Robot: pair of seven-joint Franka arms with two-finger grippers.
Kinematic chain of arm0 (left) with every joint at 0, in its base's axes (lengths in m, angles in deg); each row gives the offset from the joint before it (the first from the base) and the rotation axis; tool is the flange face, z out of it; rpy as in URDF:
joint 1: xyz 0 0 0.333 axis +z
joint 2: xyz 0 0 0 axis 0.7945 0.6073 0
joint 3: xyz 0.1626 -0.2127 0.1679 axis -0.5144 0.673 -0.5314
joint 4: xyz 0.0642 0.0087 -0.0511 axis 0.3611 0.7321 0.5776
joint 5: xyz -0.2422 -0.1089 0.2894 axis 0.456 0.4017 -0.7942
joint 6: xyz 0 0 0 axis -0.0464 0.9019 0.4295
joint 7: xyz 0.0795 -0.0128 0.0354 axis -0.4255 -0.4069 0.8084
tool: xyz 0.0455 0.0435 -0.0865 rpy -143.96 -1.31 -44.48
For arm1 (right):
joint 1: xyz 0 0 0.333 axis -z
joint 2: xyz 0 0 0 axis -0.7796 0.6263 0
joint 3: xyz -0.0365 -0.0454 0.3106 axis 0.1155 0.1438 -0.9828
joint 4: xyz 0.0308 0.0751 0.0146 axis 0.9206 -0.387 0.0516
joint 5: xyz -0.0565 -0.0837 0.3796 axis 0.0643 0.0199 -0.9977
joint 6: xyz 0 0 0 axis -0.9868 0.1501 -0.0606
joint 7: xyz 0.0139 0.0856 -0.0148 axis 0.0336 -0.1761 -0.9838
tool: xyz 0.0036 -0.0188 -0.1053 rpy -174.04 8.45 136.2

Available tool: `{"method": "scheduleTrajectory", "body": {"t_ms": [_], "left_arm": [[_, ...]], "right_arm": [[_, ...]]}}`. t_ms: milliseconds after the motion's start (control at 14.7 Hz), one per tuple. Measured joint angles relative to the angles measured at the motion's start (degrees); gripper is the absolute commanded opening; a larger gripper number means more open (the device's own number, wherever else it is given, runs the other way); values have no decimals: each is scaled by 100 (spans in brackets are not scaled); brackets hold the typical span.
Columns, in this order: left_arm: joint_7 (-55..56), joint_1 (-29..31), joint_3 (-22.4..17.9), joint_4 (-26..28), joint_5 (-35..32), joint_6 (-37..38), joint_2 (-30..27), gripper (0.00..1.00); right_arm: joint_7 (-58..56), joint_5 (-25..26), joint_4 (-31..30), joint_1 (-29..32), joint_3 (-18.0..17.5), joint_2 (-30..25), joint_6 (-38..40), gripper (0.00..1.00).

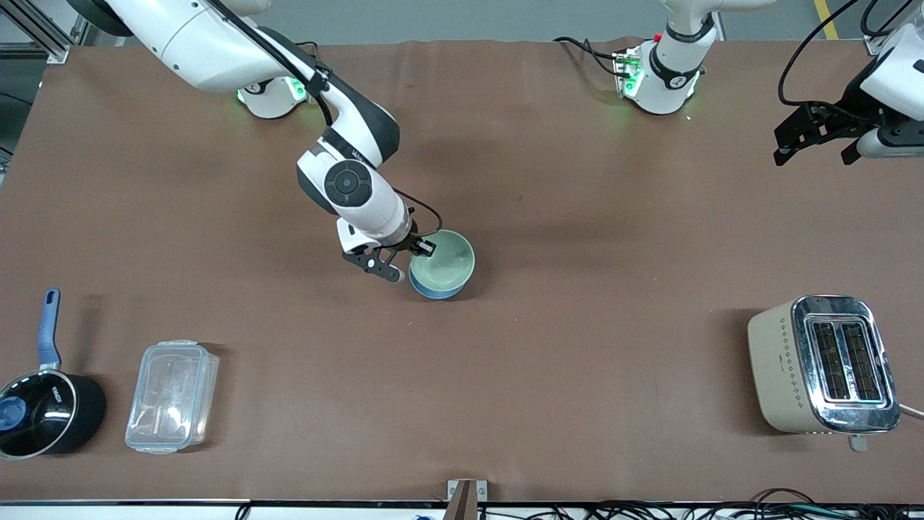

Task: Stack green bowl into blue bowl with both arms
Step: 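Lower the green bowl into the blue bowl with the right gripper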

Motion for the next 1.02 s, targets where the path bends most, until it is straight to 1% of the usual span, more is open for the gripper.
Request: {"method": "scheduleTrajectory", "body": {"t_ms": [476, 1020], "left_arm": [[1, 19, -26, 2, -19, 0, 9, 100], [1, 19, -28, 2, -19, 0, 12, 100]], "right_arm": [[7, 283, -4, 0, 2, 286, -47, 1], [26, 376, -1, 6, 36, 308, -160, 2]]}}
